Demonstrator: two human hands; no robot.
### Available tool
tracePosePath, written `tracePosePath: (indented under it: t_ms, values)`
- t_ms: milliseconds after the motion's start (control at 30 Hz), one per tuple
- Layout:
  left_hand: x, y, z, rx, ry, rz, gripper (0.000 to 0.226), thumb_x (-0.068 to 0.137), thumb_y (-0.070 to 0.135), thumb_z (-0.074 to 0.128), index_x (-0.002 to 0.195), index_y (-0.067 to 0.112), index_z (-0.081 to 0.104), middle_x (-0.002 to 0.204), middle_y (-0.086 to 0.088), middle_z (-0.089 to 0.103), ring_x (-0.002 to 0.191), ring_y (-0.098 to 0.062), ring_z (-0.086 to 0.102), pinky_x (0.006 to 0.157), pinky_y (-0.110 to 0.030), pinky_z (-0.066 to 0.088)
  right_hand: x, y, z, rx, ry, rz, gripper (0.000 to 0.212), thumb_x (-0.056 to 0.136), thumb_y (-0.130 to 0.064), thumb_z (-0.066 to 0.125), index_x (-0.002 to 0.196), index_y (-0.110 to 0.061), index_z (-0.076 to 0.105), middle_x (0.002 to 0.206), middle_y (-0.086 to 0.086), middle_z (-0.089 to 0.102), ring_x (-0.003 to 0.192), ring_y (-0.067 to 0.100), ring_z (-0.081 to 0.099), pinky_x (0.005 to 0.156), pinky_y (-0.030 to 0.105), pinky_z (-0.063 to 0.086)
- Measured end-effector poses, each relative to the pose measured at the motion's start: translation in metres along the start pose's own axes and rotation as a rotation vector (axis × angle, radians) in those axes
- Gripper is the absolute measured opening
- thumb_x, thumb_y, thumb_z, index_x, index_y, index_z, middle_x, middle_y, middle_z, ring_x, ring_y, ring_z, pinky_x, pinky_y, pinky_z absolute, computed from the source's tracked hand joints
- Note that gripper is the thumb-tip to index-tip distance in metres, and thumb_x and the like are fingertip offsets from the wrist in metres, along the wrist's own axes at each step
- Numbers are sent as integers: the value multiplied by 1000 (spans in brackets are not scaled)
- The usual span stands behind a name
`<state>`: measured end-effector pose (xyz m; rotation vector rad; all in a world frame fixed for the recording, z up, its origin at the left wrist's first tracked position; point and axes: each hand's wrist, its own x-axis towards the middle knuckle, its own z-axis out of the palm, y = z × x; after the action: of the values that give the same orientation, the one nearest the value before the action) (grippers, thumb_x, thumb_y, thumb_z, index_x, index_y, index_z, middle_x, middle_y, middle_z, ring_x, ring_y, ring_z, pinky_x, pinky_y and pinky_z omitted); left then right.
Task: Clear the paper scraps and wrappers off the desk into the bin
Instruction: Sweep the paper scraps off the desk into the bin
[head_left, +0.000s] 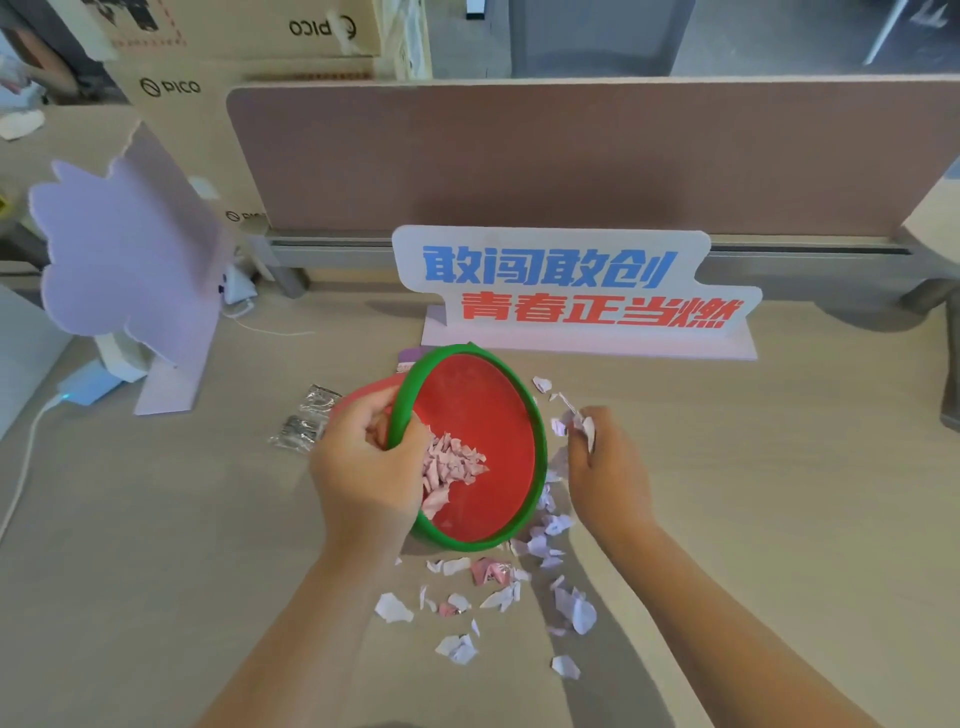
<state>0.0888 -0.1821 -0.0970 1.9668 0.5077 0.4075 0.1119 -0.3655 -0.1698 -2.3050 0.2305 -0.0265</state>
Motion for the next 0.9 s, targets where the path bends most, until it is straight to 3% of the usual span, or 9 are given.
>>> tracePosePath:
  t_ms: [100,200,333,433,533,633,733,833,900]
  values:
    - [-2,6,-1,-3,-41,-29,41,73,7,68,79,47,59,74,-1,69,71,-23,64,68,-35,55,-7,-48,-4,-44,-95,-173,20,95,-21,43,112,-12,49,94,5,56,80,26,54,65,32,38]
    - [-5,9,-6,-22,-72,17,38,73,9,67,79,45,59,72,2,68,70,-21,62,67,-32,52,-6,-67,16,-137,-195,-256,8,92,-18,46,94,-11,47,97,13,57,86,35,56,65,37,41]
    - [-8,8,-11,-32,-84,70,36,72,9,67,79,44,60,73,-2,67,70,-23,61,67,-36,52,-12,-73,32,-193,-242,-247,25,91,-33,51,92,-8,48,97,15,55,88,34,53,64,32,33]
    - [-11,5,-14,-31,-94,88,29,73,11,67,88,35,65,75,-3,67,73,-23,62,69,-39,53,-21,-75,30,-240,-352,-240,46,84,-46,55,114,-12,52,111,14,55,105,34,47,84,40,41]
    - [-14,4,-14,-34,-129,95,28,74,11,66,92,32,66,75,-1,67,72,-21,61,65,-28,51,-35,-73,16,-60,-389,-226,57,84,-46,55,133,-19,45,134,7,52,124,25,41,106,39,32]
    - [-20,5,-13,-38,-174,116,28,76,11,66,92,34,64,77,3,67,74,-20,62,67,-29,52,-57,-48,-13,334,-52,-49,30,88,-29,58,118,-25,59,119,-7,61,111,9,54,95,25,41]
    - [-25,4,-11,-24,-222,160,28,77,12,66,95,33,65,78,7,67,75,-17,63,68,-31,54,-81,19,-37,331,340,303,16,87,-14,54,98,-18,65,95,-3,66,92,18,62,75,27,43]
    - [-28,1,-9,-17,-240,206,24,76,14,66,95,29,69,73,2,67,71,-22,62,66,-41,55,-112,92,-40,118,209,617,13,86,-14,53,95,-12,63,93,4,66,89,25,61,59,25,39]
    - [-29,2,-6,-26,-250,216,25,75,15,66,91,35,66,72,1,67,71,-23,62,66,-43,54,-132,122,-31,49,82,687,13,84,-16,59,94,-10,63,94,7,66,88,25,60,62,26,40]
